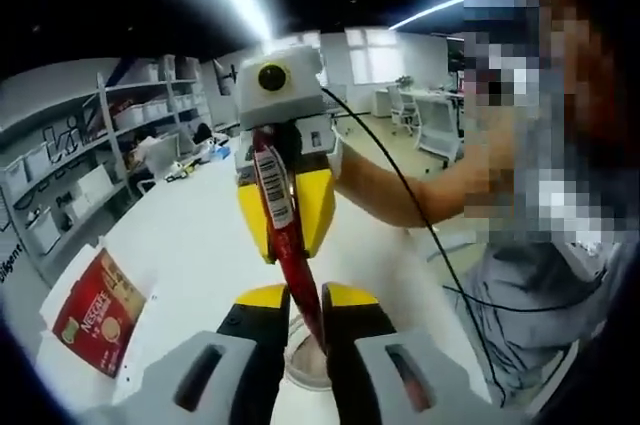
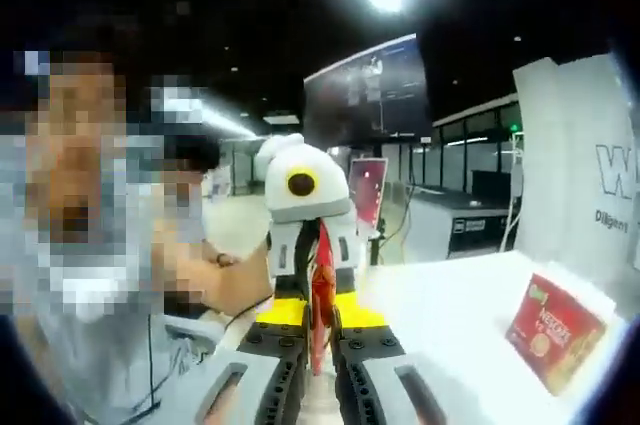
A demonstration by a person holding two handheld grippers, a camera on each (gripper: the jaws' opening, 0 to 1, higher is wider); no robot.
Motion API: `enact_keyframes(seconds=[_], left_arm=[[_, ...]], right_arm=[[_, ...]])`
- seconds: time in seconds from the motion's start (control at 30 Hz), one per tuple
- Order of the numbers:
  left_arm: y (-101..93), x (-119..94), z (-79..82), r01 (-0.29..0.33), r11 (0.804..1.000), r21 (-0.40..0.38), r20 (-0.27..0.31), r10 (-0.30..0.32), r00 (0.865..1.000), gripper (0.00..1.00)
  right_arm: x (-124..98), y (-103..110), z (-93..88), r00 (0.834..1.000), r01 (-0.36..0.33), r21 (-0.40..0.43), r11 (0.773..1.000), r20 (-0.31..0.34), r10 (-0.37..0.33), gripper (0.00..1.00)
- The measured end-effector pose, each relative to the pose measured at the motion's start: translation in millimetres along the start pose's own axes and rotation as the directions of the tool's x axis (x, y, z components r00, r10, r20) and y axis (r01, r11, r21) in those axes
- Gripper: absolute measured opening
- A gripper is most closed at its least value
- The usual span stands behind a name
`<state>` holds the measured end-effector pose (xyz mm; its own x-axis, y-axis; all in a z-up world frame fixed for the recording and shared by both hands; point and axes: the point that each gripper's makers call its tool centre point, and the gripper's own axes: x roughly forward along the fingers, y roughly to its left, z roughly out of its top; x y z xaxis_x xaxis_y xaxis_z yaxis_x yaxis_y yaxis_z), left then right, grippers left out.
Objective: Tear open the coffee pouch, take out the coffee, and pour the coffee from the pouch into the cup
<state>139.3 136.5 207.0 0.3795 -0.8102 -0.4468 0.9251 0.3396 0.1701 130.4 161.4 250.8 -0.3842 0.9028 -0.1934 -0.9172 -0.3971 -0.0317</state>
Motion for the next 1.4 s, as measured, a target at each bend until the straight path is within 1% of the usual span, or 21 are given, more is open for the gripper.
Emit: enact_keyframes(seconds=[0.13,0.37,0.53,0.73,0.87,1.0,1.13,1.27,1.3,1.4], left_arm=[[0.6,-0.3,-2.0,0.001,1.000,-0.004,-0.006,-0.001,1.000,0.16],[-0.1,-0.4,-5.3,0.003,1.000,-0.016,-0.018,-0.003,1.000,0.15],[-3.0,2.9,-10.2,0.008,0.999,-0.035,-0.041,-0.010,0.999,0.11],[-5.8,8.3,-10.8,0.031,0.997,-0.070,-0.021,-0.033,0.999,0.08],[-8.2,10.5,-14.8,0.040,0.995,-0.087,-0.040,-0.043,0.998,0.05],[-7.3,9.0,-16.3,0.046,0.996,-0.074,-0.044,-0.050,0.998,0.04],[-8.9,9.2,-13.5,0.057,0.996,-0.071,-0.029,-0.060,0.998,0.04],[-7.9,6.5,-10.1,0.065,0.994,-0.093,-0.008,-0.066,0.998,0.04],[-8.1,5.4,-9.1,0.064,0.993,-0.097,-0.003,-0.064,0.998,0.04],[-9.2,2.3,-7.3,0.062,0.993,-0.100,0.002,-0.062,0.998,0.04]], right_arm=[[3.0,-0.8,-2.3,0.999,-0.005,0.000,1.000,-0.042,0.005,0.09],[5.4,-0.6,-6.3,0.999,-0.034,0.004,0.999,-0.033,0.034,0.09],[7.3,3.0,-13.3,0.997,-0.059,0.013,0.998,-0.048,0.059,0.09],[3.0,6.2,-16.9,0.997,-0.056,0.000,0.998,-0.054,0.056,0.09],[1.7,5.8,-21.3,0.996,-0.058,0.005,0.998,-0.064,0.058,0.09],[1.4,5.3,-23.3,0.996,-0.059,0.008,0.998,-0.071,0.059,0.09],[0.6,6.5,-20.9,0.996,-0.064,0.011,0.998,-0.062,0.065,0.09],[1.3,6.7,-16.4,0.997,-0.068,-0.014,0.998,-0.033,0.067,0.09],[2.0,5.9,-13.7,0.997,-0.072,-0.027,0.997,-0.015,0.072,0.10],[2.6,5.1,-10.3,0.997,-0.080,-0.035,0.996,0.002,0.080,0.10]])
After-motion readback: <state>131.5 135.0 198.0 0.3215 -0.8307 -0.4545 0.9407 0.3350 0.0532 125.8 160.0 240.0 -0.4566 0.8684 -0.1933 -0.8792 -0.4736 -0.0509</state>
